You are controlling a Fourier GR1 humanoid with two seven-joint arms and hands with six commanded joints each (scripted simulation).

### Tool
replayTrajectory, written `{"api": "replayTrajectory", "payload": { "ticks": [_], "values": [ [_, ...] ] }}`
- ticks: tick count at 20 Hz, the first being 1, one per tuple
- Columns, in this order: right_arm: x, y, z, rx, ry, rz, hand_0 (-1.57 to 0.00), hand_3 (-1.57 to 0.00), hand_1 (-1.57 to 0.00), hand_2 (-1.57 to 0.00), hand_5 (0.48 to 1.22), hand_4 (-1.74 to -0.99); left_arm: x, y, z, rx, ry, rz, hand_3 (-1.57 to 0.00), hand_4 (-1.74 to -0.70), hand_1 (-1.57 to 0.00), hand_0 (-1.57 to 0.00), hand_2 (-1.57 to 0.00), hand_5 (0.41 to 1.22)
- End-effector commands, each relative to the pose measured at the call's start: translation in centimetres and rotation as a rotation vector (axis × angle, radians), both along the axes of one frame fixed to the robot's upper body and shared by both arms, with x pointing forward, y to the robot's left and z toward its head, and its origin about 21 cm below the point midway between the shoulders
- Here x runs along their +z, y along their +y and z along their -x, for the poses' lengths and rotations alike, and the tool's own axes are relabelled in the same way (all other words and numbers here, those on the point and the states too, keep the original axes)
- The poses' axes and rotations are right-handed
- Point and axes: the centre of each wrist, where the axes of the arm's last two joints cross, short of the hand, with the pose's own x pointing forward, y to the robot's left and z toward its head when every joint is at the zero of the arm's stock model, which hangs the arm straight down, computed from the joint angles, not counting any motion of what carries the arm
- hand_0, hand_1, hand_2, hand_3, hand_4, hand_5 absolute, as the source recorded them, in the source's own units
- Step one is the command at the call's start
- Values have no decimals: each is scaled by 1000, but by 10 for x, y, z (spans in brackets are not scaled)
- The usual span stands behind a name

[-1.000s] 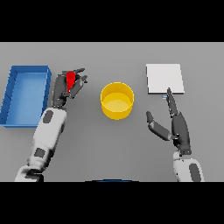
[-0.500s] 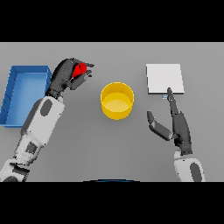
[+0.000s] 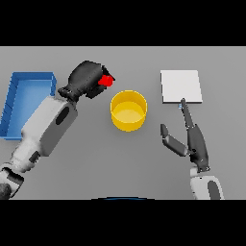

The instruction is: Pick up the red beaker and tilt it to pour out 1 green nut into yellow bowl. Pick up the yellow bowl and place it on the metallic measuring scale.

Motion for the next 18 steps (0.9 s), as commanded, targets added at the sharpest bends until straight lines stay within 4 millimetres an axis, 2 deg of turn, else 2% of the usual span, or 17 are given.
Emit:
{"api": "replayTrajectory", "payload": {
  "ticks": [1,3,5,7,11,15,18],
  "values": [
    [1,-1,-1,-4,3,2,1,1,1,1,691,-1054,0,-5,-1,-19,-3,-86,-1568,-1740,-1569,-1569,-1569,1186],
    [2,0,0,1,-21,5,1,1,1,1,689,-1068,9,-15,-7,-65,-15,-238,-1569,-1740,-1570,-1569,-1569,1199],
    [2,6,-3,1,-12,1,1,1,1,1,684,-1066,15,-30,-9,-120,-13,-385,-1570,-1647,-1570,-1570,-1570,1207],
    [3,2,-5,5,-12,-20,1,1,1,1,681,-1063,17,-39,-12,-153,-12,-514,-1570,-1582,-1570,-1570,-1570,1212],
    [0,6,-2,11,17,-29,1,1,1,1,676,-1065,22,-58,-16,-199,-45,-713,-1571,-1672,-1571,-1571,-1571,1217],
    [1,5,-2,18,18,-29,1,1,1,1,690,-1064,25,-70,-17,-221,-99,-919,-1571,-1712,-1571,-1571,-1571,1219],
    [0,9,-3,28,5,-26,1,1,1,1,700,-1060,27,-75,-21,-228,-155,-1003,-1571,-1726,-1571,-1571,-1571,1220]
  ]
}}
